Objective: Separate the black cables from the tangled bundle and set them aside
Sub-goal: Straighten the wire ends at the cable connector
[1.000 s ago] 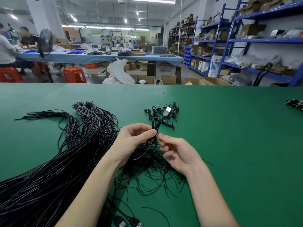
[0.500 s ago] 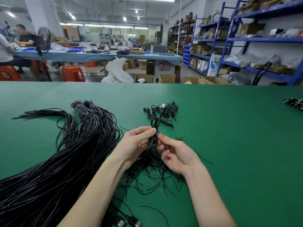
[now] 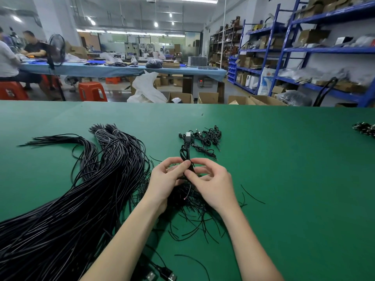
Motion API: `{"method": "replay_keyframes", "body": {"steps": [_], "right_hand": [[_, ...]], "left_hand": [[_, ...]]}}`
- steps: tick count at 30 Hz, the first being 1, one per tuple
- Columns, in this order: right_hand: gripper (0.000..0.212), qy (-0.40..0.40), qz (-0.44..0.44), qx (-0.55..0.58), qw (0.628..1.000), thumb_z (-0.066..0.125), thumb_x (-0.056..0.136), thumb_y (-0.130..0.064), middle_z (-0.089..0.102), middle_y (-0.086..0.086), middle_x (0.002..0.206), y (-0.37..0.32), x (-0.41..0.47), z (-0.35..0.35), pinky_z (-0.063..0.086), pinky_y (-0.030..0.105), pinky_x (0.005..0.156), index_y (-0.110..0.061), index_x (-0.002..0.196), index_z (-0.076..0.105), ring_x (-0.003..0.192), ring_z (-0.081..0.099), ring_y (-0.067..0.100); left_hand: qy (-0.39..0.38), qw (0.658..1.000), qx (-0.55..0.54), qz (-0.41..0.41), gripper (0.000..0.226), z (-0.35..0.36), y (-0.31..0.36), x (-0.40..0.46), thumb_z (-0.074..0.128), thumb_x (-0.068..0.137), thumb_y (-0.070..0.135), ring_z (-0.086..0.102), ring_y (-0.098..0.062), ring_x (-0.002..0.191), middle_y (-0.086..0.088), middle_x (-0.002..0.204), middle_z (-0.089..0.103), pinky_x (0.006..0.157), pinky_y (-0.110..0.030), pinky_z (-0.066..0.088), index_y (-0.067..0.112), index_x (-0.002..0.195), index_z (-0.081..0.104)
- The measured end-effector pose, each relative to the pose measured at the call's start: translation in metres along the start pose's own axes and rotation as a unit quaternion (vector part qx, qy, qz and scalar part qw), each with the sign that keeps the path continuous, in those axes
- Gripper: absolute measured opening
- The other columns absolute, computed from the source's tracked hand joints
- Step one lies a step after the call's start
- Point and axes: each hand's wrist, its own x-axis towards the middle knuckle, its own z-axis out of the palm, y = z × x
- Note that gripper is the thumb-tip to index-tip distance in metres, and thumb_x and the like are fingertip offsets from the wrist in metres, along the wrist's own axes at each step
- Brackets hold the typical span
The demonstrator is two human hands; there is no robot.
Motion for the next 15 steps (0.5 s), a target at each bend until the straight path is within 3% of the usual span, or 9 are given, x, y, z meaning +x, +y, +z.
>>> {"method": "replay_keyframes", "body": {"steps": [5,7,10,13,15], "right_hand": [[0.024,0.011,0.019,0.026,0.999,0.076,0.088,-0.016,0.076,-0.008,0.08,0.011,0.001,0.003,0.063,0.036,0.06,-0.033,0.103,0.069,0.057,0.072,0.016],[0.024,0.014,0.024,0.03,0.999,0.075,0.088,-0.015,0.075,-0.009,0.08,0.014,0.002,0.001,0.061,0.033,0.054,-0.033,0.102,0.069,0.057,0.071,0.016],[0.024,0.033,0.031,0.018,0.999,0.074,0.087,-0.015,0.075,-0.009,0.079,0.018,0.008,-0.007,0.056,0.026,0.049,-0.035,0.099,0.07,0.057,0.071,0.015],[0.023,0.066,0.051,0.001,0.997,0.073,0.088,-0.017,0.076,-0.011,0.08,0.026,0.023,-0.016,0.061,0.035,0.057,-0.036,0.099,0.07,0.057,0.072,0.017],[0.023,0.095,0.061,0.017,0.993,0.073,0.089,-0.013,0.076,-0.008,0.078,0.029,0.041,-0.018,0.062,0.034,0.059,-0.033,0.099,0.068,0.057,0.072,0.014]], "left_hand": [[0.008,0.995,0.092,0.032,0.005,-0.002,-0.005,0.004,0.07,0.094,0.025,0.066,-0.011,0.074,0.001,0.082,0.075,0.069,-0.026,0.057,0.021,0.095,0.073],[0.002,0.985,0.16,0.064,0.003,-0.003,-0.008,0.005,0.069,0.094,0.027,0.066,-0.008,0.076,0.006,0.081,0.074,0.072,-0.026,0.054,0.026,0.095,0.072],[-0.001,0.958,0.26,0.122,0.006,-0.003,-0.013,0.005,0.069,0.093,0.024,0.068,-0.003,0.08,0.007,0.086,0.074,0.072,-0.014,0.051,0.028,0.095,0.072],[0.005,0.923,0.341,0.177,0.008,-0.003,-0.016,0.005,0.069,0.092,0.022,0.066,0.001,0.082,0.011,0.088,0.073,0.075,-0.009,0.048,0.028,0.097,0.071],[-0.003,0.914,0.357,0.19,0.009,-0.004,-0.016,0.005,0.068,0.092,0.022,0.065,0.002,0.083,0.014,0.089,0.073,0.073,-0.006,0.045,0.028,0.099,0.07]]}}
